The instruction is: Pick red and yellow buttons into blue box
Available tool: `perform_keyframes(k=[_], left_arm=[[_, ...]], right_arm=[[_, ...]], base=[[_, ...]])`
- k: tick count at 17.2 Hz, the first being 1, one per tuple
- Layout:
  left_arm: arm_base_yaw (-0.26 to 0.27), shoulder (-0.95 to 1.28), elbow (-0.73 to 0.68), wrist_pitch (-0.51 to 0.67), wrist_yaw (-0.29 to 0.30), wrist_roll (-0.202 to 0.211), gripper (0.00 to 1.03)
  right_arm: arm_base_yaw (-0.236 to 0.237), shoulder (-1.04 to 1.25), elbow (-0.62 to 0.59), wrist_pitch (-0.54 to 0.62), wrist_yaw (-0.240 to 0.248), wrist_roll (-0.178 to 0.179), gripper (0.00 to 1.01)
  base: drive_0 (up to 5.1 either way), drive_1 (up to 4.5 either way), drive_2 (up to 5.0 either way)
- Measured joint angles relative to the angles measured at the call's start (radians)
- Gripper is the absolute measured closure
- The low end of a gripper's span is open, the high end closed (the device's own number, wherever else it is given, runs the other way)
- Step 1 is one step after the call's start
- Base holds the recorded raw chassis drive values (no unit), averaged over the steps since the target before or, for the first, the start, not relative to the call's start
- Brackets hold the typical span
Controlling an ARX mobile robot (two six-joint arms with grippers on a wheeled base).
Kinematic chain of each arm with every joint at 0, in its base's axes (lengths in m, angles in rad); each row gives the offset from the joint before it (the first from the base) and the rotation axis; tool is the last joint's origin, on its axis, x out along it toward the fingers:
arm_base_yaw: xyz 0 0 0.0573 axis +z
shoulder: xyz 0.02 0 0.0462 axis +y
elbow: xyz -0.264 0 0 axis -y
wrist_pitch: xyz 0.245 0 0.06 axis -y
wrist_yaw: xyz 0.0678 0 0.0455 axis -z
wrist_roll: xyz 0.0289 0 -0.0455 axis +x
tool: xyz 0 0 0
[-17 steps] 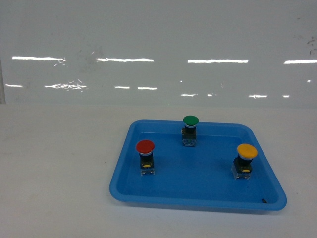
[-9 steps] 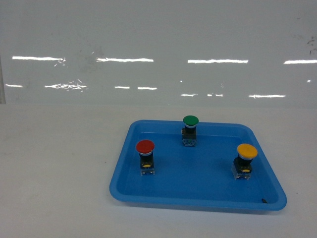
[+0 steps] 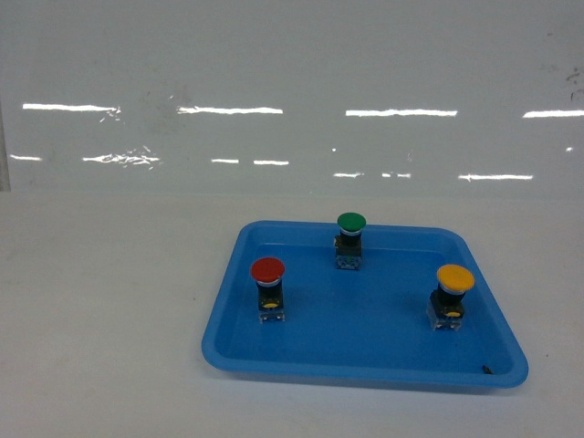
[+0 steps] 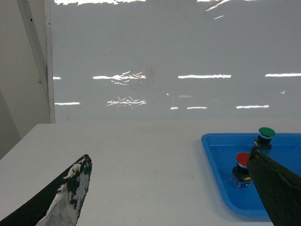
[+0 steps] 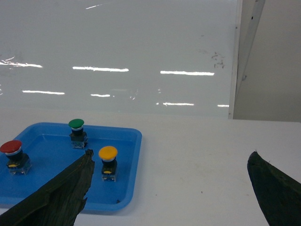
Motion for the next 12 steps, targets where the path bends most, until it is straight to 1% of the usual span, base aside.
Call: perform_keyframes(k=[11, 12], left_arm=[[0.000, 0.000, 0.000, 0.000, 0.000, 0.000, 0.05], [0.116, 0.217, 0.032, 0.243, 0.137, 0.000, 0.05]], right_arm=[[0.000, 0.001, 0.000, 0.005, 0.001, 0.000, 0.03], [0.048, 0.200, 0.016, 0.236, 0.039, -0.001, 0.03]], base=[[0.0, 0.00, 0.0], [0.0, 0.00, 0.0]])
